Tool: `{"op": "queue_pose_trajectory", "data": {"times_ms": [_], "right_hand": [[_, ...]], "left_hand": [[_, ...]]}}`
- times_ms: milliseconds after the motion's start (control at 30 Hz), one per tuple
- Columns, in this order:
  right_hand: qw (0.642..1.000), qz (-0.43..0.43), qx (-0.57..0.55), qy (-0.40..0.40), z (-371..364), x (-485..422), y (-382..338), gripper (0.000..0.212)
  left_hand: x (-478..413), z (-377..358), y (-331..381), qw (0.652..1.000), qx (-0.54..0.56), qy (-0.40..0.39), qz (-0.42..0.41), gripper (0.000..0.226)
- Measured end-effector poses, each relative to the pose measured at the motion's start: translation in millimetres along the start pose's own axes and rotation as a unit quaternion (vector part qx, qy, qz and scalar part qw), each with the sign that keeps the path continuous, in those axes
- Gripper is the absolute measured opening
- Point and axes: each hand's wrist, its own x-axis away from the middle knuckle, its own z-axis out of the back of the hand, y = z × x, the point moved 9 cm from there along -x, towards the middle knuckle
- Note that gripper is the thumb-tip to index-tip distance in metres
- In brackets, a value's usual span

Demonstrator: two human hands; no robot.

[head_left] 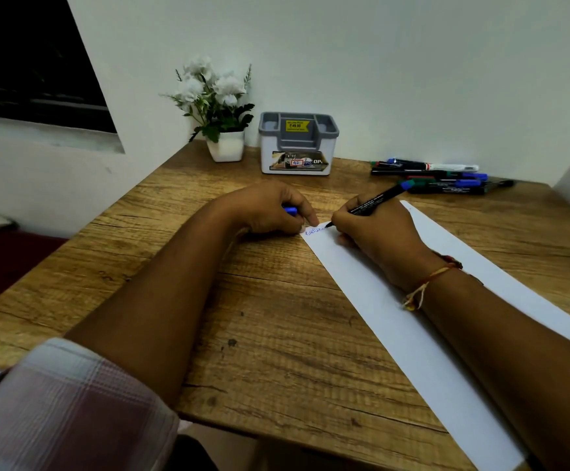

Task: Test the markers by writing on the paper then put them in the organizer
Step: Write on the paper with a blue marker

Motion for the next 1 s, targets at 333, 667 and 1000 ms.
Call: {"op": "queue_pose_trajectory", "data": {"times_ms": [333,667,1000], "right_hand": [[1.000,0.001,-0.006,0.000,-0.6,-1.5,0.8,0.007],[0.999,0.018,0.002,-0.029,-4.8,0.0,-3.0,0.007],[0.995,-0.034,-0.092,-0.008,1.3,-9.4,11.4,0.007]], "left_hand": [[-0.5,0.9,-0.1,1.000,-0.005,0.007,-0.003,0.024],[0.2,0.0,1.0,1.000,-0.005,0.000,0.003,0.026],[4.7,7.0,7.7,0.997,0.057,0.049,0.000,0.020]]}}
